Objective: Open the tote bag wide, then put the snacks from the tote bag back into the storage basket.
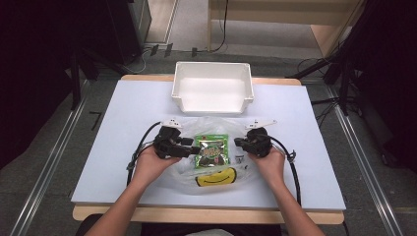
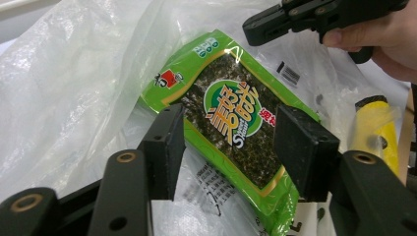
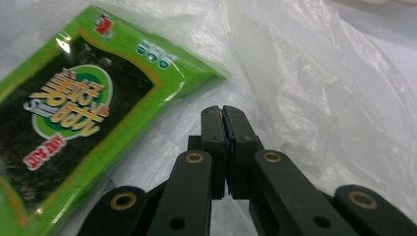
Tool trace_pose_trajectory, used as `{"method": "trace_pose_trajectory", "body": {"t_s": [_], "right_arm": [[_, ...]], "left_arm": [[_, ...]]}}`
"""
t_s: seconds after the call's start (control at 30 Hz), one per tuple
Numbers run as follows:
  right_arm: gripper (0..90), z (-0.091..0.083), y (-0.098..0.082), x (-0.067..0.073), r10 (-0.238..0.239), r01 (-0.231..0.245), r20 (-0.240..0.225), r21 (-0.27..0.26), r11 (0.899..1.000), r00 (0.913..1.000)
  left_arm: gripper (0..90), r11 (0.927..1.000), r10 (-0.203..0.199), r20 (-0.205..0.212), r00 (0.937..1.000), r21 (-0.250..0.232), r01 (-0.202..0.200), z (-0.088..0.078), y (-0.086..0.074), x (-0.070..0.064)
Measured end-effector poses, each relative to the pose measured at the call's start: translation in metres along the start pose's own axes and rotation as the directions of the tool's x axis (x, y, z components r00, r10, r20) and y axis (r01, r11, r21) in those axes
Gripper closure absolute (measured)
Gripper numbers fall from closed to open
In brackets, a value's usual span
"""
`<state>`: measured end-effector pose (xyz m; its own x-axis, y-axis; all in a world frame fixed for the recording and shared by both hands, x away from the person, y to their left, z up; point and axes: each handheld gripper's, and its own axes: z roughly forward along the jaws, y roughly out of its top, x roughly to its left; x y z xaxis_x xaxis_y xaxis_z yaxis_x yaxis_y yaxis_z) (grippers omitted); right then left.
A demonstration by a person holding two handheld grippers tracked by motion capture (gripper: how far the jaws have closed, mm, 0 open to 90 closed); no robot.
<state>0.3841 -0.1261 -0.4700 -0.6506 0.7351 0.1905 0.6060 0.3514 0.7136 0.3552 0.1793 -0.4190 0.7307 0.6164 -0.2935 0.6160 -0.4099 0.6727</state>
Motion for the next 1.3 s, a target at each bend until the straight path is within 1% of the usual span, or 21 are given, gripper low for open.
{"method": "trace_pose_trajectory", "body": {"t_s": [0.03, 0.17, 0.23, 0.33, 0.43, 0.5, 0.6, 0.77, 0.87, 0.97, 1.03, 1.07, 1.1, 1.2, 1.27, 1.3], "right_arm": [[88.9, -0.002, 0.001, 0.002, 0.002, -0.002, 0.001, -0.004, 1.0, 1.0], [87.8, -0.014, 0.008, 0.012, -0.015, 0.014, -0.013, -0.024, 1.0, 0.9998], [86.6, -0.021, 0.012, 0.018, -0.031, 0.03, -0.024, -0.042, 0.999, 0.9992], [85.0, -0.028, 0.014, 0.026, -0.031, 0.028, -0.046, -0.053, 0.998, 0.9985], [82.6, -0.033, 0.014, 0.034, -0.034, 0.032, -0.055, -0.04, 0.999, 0.9979], [80.0, -0.035, 0.014, 0.038, -0.042, 0.039, -0.061, -0.044, 0.998, 0.9973], [76.8, -0.039, 0.015, 0.045, -0.058, 0.055, -0.064, -0.048, 0.997, 0.9963], [72.6, -0.04, 0.014, 0.05, -0.052, 0.049, -0.07, -0.042, 0.998, 0.9962], [70.3, -0.04, 0.014, 0.051, -0.056, 0.053, -0.075, -0.042, 0.998, 0.9956], [68.4, -0.041, 0.013, 0.054, -0.06, 0.057, -0.077, -0.041, 0.998, 0.9952], [66.7, -0.041, 0.013, 0.055, -0.062, 0.059, -0.08, -0.039, 0.998, 0.9949], [65.5, -0.04, 0.012, 0.056, -0.061, 0.058, -0.081, -0.038, 0.998, 0.9948], [65.4, -0.04, 0.012, 0.057, -0.061, 0.059, -0.078, -0.036, 0.998, 0.995], [64.7, -0.039, 0.011, 0.058, -0.063, 0.06, -0.08, -0.035, 0.998, 0.9948], [64.3, -0.038, 0.01, 0.058, -0.059, 0.057, -0.08, -0.034, 0.998, 0.995], [64.1, -0.038, 0.01, 0.058, -0.059, 0.056, -0.081, -0.036, 0.998, 0.995]], "left_arm": [[45.8, 1.0, -0.004, 0.003, 1.0, -0.006, 0.004, -0.001, 0.0, -0.001], [45.0, 0.9999, -0.002, -0.005, 1.0, -0.013, 0.002, -0.004, 0.001, -0.002], [44.5, 0.9999, 0.0, -0.008, 1.0, -0.016, 0.0, -0.005, 0.001, -0.002], [43.5, 0.9998, -0.004, -0.01, 0.9999, -0.019, 0.003, -0.006, 0.001, -0.002], [41.9, 1.0, 0.0, -0.011, 0.9999, -0.007, 0.0, -0.007, 0.0, -0.002], [41.2, 1.0, 0.003, -0.017, 0.9998, -0.008, -0.003, -0.007, -0.001, -0.002], [40.7, 0.9999, -0.004, -0.015, 0.9999, -0.014, 0.004, -0.008, -0.001, -0.002], [41.0, 0.9999, -0.005, -0.016, 0.9999, -0.013, 0.005, -0.007, -0.002, -0.003], [41.5, 0.9999, -0.005, -0.016, 0.9999, -0.015, 0.005, -0.007, -0.002, -0.003], [43.1, 0.9998, -0.008, -0.008, 0.9999, -0.017, 0.008, -0.007, -0.003, -0.005], [44.6, 0.9999, -0.002, -0.01, 1.0, -0.017, 0.002, -0.006, -0.005, -0.006], [47.1, 0.9999, 0.004, -0.009, 1.0, -0.011, -0.004, -0.007, -0.006, -0.007], [48.3, 0.9999, 0.0, -0.001, 1.0, -0.016, 0.0, -0.006, -0.007, -0.007], [54.3, 0.9999, 0.003, 0.008, 1.0, -0.011, -0.003, -0.005, -0.008, -0.009], [56.5, 0.9999, 0.01, 0.005, 0.9999, -0.002, -0.01, -0.004, -0.008, -0.011], [57.8, 1.0, 0.007, 0.006, 1.0, 0.002, -0.007, -0.003, -0.009, -0.011]]}}
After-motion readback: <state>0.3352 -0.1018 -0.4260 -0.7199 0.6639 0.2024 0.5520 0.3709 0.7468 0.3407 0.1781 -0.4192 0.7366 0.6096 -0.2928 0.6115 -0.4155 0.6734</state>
